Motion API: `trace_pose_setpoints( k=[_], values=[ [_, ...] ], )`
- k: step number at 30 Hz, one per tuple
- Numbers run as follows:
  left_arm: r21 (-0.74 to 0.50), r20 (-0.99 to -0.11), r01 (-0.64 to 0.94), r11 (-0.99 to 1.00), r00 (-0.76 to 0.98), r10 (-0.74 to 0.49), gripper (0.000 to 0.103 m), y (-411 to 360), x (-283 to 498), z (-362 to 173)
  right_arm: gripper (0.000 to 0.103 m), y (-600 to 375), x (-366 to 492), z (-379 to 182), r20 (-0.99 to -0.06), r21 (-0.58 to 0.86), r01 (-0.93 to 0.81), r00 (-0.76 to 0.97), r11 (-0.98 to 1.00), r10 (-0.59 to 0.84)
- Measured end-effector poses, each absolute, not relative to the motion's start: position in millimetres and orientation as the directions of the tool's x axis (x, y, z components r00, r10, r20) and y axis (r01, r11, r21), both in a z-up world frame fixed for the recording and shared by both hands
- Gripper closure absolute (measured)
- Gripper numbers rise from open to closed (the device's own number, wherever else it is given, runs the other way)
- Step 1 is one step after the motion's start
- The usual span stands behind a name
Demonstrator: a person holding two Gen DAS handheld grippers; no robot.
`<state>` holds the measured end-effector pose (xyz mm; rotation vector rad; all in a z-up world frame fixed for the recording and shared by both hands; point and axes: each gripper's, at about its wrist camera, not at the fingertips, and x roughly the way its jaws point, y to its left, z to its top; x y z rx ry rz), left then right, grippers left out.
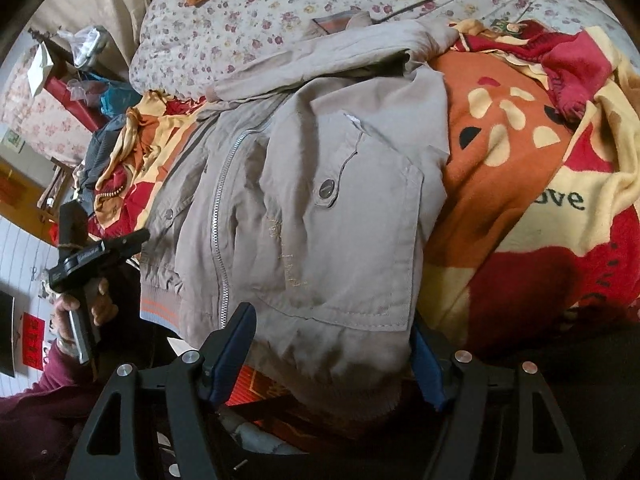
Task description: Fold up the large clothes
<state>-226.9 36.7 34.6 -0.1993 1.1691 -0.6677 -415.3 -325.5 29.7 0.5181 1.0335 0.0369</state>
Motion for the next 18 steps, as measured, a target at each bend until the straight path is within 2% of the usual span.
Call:
trace_pose_setpoints(
  k=[10,14,18],
  values=[
    [-0.468,-0.766,0.388,0.794,0.269,-0.584,0.034,26.0,-200.8,37.2,0.032,-328.8,-413.6,26.5,-0.816,0.423,0.211,0.512,0.881,0.269],
    [-0.52,-0.766,0.352,0.778,0.21,-0.607,0.034,24.0,-184.5,25.0,0.031,-330.0,-412.2,24.1,-0.818,0.425,0.218,0.508,0.879,0.27],
    [-0.604,-0.719,0.351,0.716,0.149,-0.679,0.034,28.3,-187.0,23.8,0.031,-332.5,-412.2,25.2,-0.813,0.434,0.21,0.51,0.876,0.281]
  ],
)
